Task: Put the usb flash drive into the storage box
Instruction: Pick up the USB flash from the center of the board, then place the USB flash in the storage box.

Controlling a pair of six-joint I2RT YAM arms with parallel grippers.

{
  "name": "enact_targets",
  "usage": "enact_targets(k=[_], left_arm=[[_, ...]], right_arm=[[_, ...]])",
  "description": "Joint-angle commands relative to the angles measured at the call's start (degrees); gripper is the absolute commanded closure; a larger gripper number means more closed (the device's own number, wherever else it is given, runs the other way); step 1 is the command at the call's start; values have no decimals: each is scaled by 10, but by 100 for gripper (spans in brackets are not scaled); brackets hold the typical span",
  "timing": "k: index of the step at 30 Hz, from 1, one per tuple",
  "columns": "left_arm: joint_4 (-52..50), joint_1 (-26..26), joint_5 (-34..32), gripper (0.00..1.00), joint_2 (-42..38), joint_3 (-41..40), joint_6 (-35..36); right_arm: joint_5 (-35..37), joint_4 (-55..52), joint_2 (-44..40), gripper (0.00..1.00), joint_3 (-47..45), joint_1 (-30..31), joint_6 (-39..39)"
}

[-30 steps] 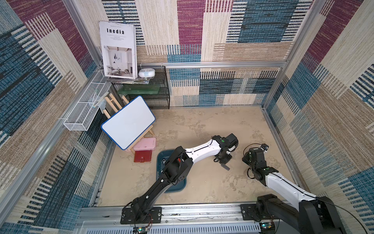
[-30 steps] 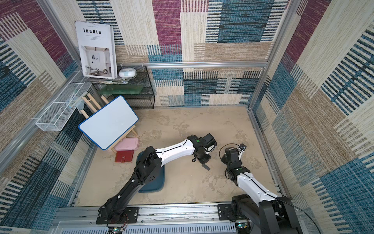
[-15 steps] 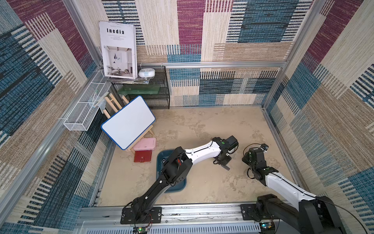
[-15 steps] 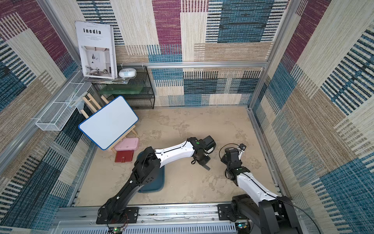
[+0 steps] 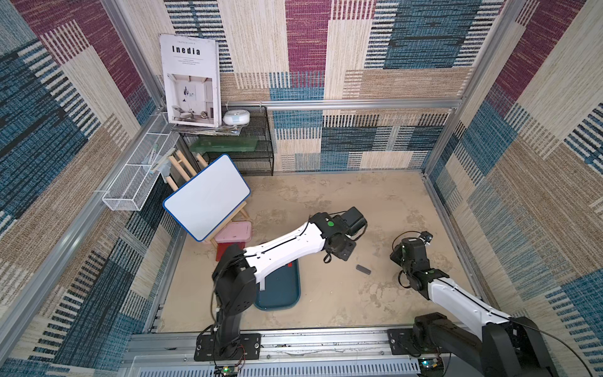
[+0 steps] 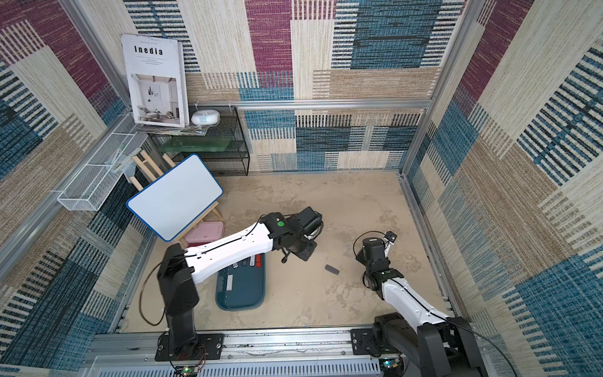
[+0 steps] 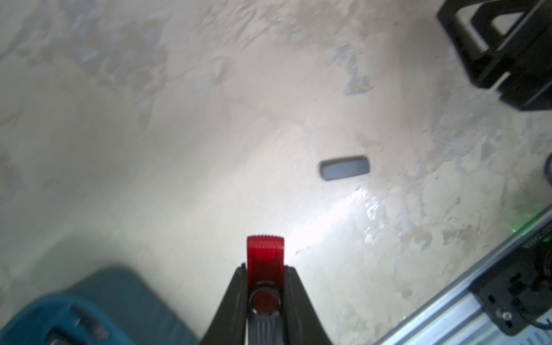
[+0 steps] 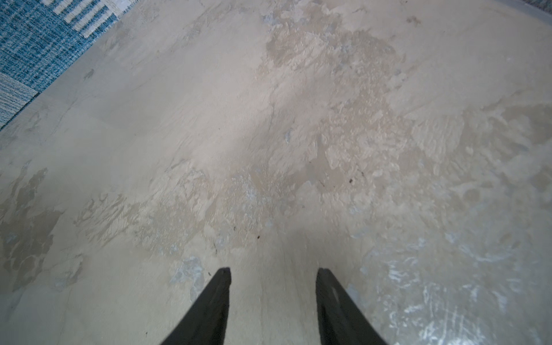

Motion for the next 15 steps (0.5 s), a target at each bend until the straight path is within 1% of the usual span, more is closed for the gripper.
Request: enact_targets(k=[1,3,5,8,11,15], left_arm=[[1,28,-49,84,-103,-115,-86],[-3,54,-55,83,-170,-191,-115],[6,84,-44,82,-234,-273,-144],[19,113,-39,81,-296,-363,-171],[36,126,-36,81,-312,-420,-184],[60,138,-30,81,-300,-456,-196]], right_arm=[[-1,5,1,49,3,-1,-4],[-3,7,3,49,3,-1,-3],[-3,7,7,49,4,0,-3],[-2,6,10,49,5,-1,-2],[-4,4,8,49,5,-1,-2],[-2,6,2,49,1,-1,-1]])
